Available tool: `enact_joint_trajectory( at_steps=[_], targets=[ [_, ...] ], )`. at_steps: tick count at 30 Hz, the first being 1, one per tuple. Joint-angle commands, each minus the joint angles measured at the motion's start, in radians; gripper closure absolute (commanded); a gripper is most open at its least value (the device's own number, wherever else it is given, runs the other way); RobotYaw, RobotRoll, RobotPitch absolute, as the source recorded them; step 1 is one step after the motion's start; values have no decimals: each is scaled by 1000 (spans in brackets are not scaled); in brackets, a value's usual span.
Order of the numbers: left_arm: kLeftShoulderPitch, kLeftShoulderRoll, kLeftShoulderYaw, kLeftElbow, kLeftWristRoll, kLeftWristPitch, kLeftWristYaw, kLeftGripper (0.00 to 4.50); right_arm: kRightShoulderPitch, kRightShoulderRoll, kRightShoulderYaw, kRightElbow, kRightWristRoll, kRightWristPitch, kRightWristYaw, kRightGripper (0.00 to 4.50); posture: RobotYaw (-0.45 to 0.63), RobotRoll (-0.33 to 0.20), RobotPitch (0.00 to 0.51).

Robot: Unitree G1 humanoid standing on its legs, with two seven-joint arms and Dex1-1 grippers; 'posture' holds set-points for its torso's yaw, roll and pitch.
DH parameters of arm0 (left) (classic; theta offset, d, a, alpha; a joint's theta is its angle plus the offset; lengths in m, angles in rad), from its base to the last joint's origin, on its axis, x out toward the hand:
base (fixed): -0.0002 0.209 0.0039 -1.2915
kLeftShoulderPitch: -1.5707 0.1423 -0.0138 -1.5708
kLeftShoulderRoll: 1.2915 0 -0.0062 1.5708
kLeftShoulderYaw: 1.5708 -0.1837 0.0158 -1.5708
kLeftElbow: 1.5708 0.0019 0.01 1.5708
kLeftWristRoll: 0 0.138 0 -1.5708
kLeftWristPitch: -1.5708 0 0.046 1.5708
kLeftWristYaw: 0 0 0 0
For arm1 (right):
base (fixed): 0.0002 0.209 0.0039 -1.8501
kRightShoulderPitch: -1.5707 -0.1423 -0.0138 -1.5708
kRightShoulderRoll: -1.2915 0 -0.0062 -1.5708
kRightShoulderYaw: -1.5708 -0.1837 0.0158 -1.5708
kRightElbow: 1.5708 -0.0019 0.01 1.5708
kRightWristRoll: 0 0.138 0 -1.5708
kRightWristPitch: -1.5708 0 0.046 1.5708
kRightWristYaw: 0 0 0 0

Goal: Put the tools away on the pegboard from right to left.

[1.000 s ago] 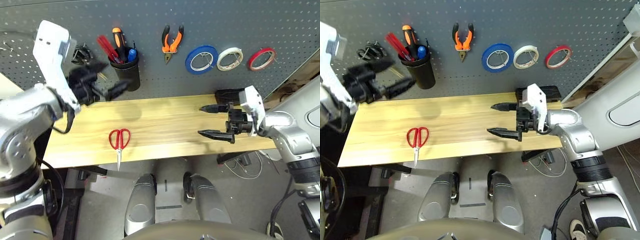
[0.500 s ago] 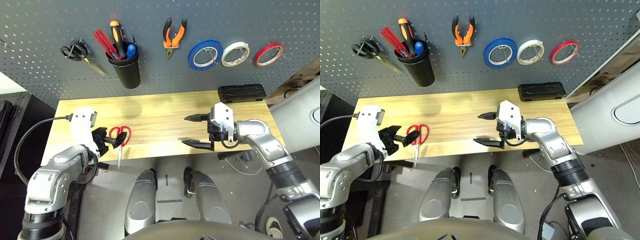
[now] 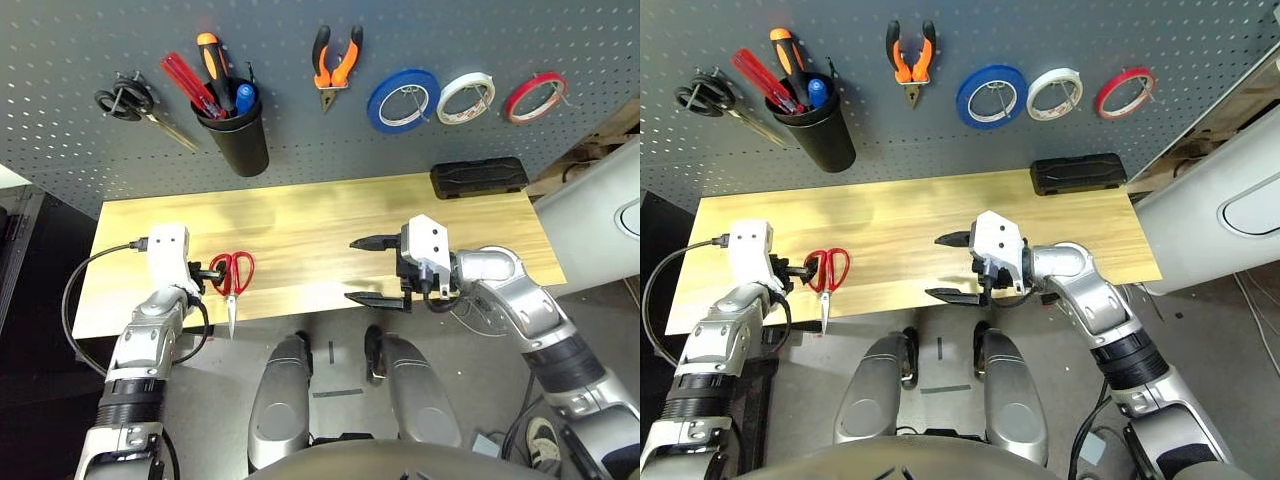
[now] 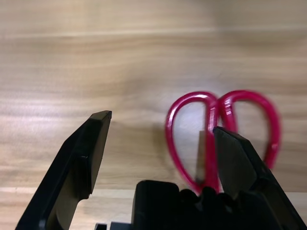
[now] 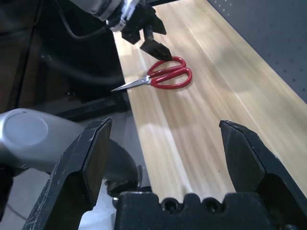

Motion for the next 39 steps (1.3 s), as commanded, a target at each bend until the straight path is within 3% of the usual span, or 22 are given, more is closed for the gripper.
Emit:
enact_joint_trajectory(
  at_steps=[1, 12, 13, 15, 25, 26, 35, 39],
  targets=[
    [3, -16, -1, 70, 24, -40, 2, 50, 22, -20, -9, -49, 28, 35, -2, 0, -22, 0, 324],
    [-42, -33, 2, 223, 66, -84, 35, 50, 26, -57, -31, -115, 76, 97, -8, 0, -41, 0, 334],
    [-43, -33, 2, 229, 66, -90, 33, 206, 25, -60, -32, -118, 80, 100, -8, 0, -41, 0, 334],
    [-40, -37, -1, 233, 62, -104, 25, 613, 21, -64, -36, -121, 88, 105, -8, 0, -40, 0, 331],
    [-31, -49, 4, 182, 50, -111, 14, 4317, -21, -77, -45, -60, 90, 72, 0, 0, -15, 0, 314],
    [-31, -50, 3, 178, 51, -113, 13, 4487, -24, -77, -44, -54, 89, 68, 1, 0, -15, 0, 313],
    [-17, -36, 29, 24, 31, -92, -1, 4487, -36, -72, -78, -19, 130, 36, 22, 0, 13, 0, 280],
    [-4, -22, 60, -103, 21, -39, -7, 4487, -38, -95, -115, 22, 194, 6, 120, 0, 54, 0, 255]
  ],
)
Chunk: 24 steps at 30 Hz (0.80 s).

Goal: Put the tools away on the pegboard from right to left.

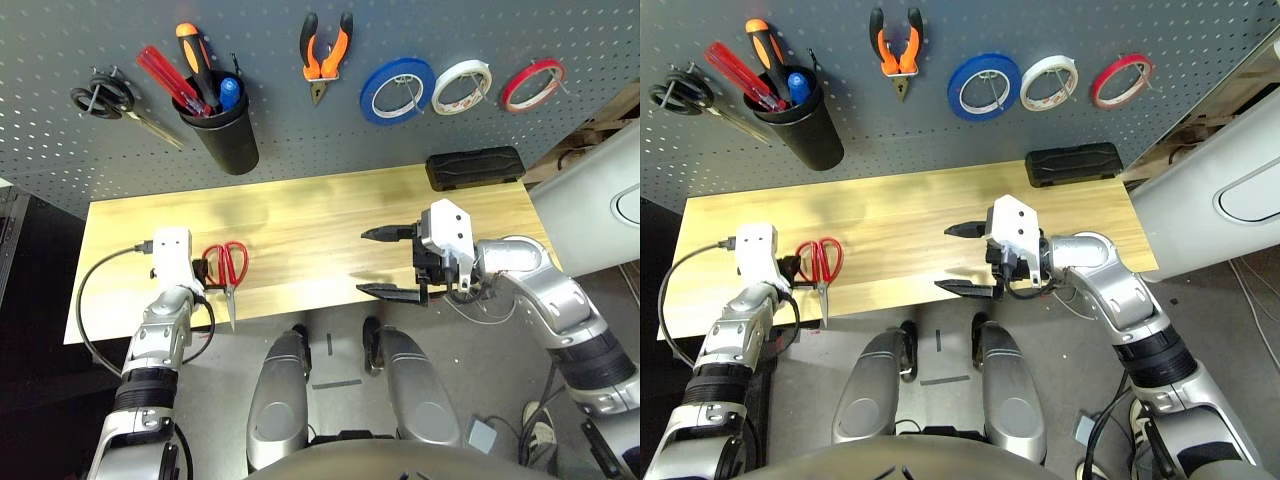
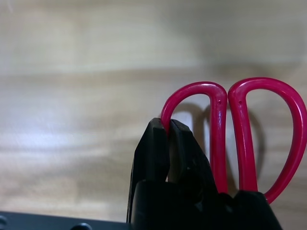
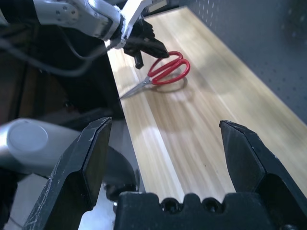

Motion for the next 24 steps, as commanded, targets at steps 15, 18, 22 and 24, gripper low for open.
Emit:
enact_joint_trajectory(
  at_steps=[15, 18, 22, 24],
  targets=[
    [108, 60, 171, -520, -58, 211, -35, 4487, -125, 17, -155, 309, 133, -160, 231, 0, 158, 0, 118],
    [102, 50, 202, -567, -63, 227, -26, 4487, -140, 13, -181, 321, 158, -144, 248, 0, 160, 0, 101],
    [103, 42, 238, -621, -49, 196, 2, 4487, -147, 6, -213, 344, 174, -158, 272, 0, 173, 0, 90],
    [107, 40, 261, -647, -35, 154, 20, 4487, -143, 1, -228, 356, 184, -168, 294, 0, 173, 0, 87]
  ],
)
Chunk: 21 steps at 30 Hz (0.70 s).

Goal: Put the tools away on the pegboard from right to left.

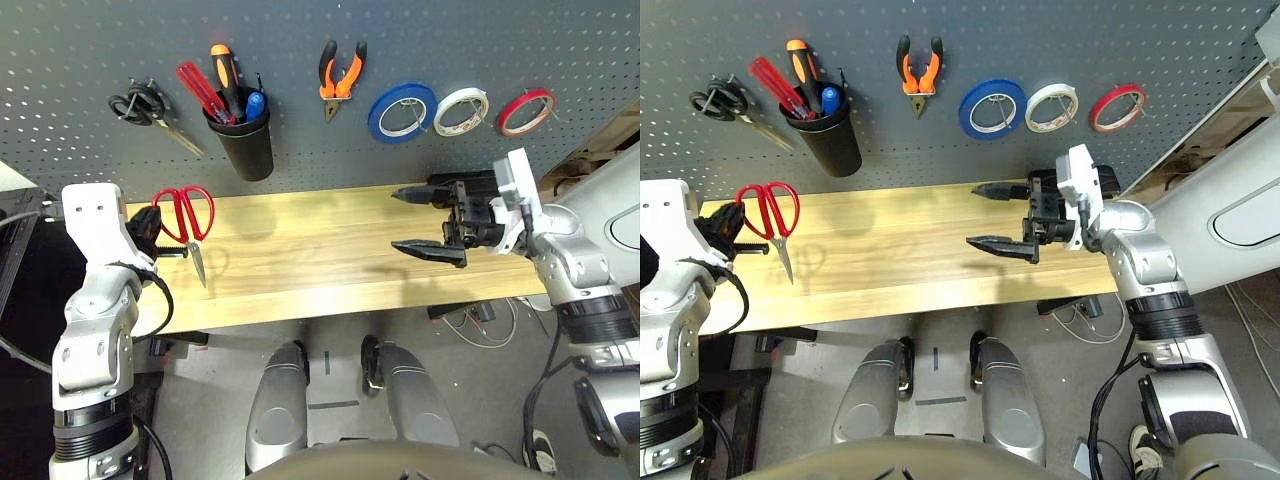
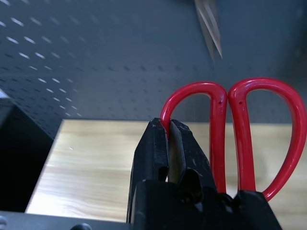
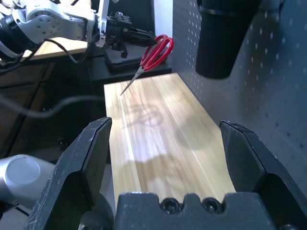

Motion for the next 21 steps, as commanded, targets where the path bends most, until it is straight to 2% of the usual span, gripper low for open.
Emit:
enact_joint_trajectory(
  at_steps=[1, 10, 17, 21],
  targets=[
    [17, -7, 47, -60, 22, -62, 33, 4487, 8, -16, -39, 30, 22, -21, 42, 0, 172, 0, 86],
    [13, -45, 88, -112, 8, -241, 53, 4487, -20, -9, -107, 56, 74, -10, 55, 0, 166, 0, 88],
    [-37, -80, 100, -104, -22, -270, 80, 4487, -33, -2, -159, 35, 144, 35, 38, 0, 157, 0, 91],
    [-85, -82, 77, -46, -16, -274, 86, 4487, -40, -4, -162, 39, 142, 37, 42, 0, 151, 0, 88]
  ],
)
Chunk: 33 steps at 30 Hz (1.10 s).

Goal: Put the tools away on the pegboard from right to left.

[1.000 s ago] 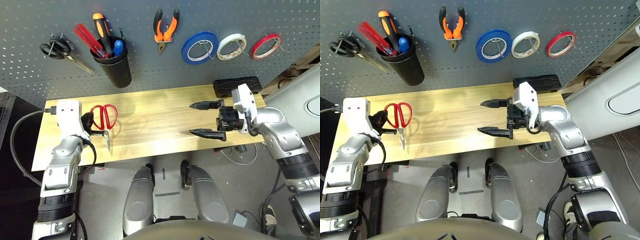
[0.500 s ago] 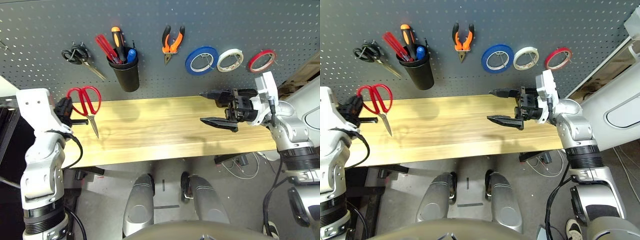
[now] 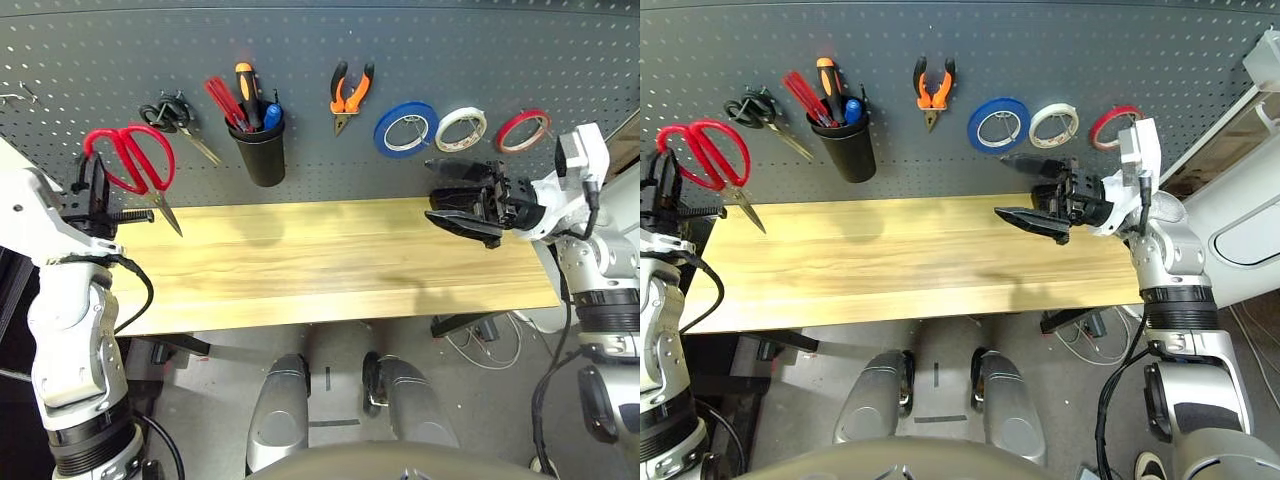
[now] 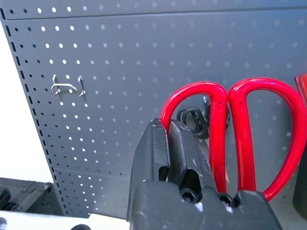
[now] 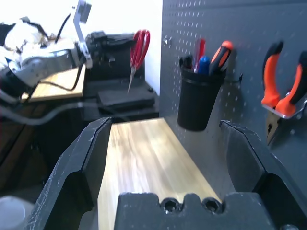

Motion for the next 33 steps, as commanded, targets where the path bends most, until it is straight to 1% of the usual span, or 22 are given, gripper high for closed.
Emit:
enact_joint_trajectory(
  at_steps=[1, 3, 8, 14, 20, 28, 30, 31, 33],
  targets=[
    [-44, -4, -21, 71, 1, -18, 10, 4487, -6, -2, -16, -8, 7, 2, 4, 0, 151, 0, 88],
    [-88, -6, -31, 130, 4, -34, 16, 4487, -2, 2, -13, -8, 4, -3, 5, 0, 145, 0, 88],
    [-159, -13, -53, 264, 20, -86, 35, 4487, 18, 7, -10, -25, 4, -8, 7, 0, 120, 0, 87],
    [-198, -11, -69, 450, 28, -197, 34, 4487, 33, 7, -14, -62, 12, 4, -5, 0, 83, 0, 89],
    [-292, -4, -77, 643, 32, -303, 50, 4487, 55, 3, -16, -104, 20, 17, -22, 0, 54, 0, 86],
    [-392, -11, -114, 828, 42, -379, 58, 4487, 59, -9, -21, -126, 21, 27, -48, 0, 35, 0, 81],
    [-410, -12, -127, 869, 47, -384, 61, 3818, 60, -7, -19, -125, 17, 24, -56, 0, 34, 0, 81],
    [-412, -9, -139, 881, 52, -381, 55, 3551, 62, -5, -16, -124, 12, 18, -60, 0, 33, 0, 81],
    [-402, -1, -165, 890, 62, -364, 38, 2842, 72, 2, -11, -131, 9, 18, -74, 0, 33, 0, 83]
  ],
)
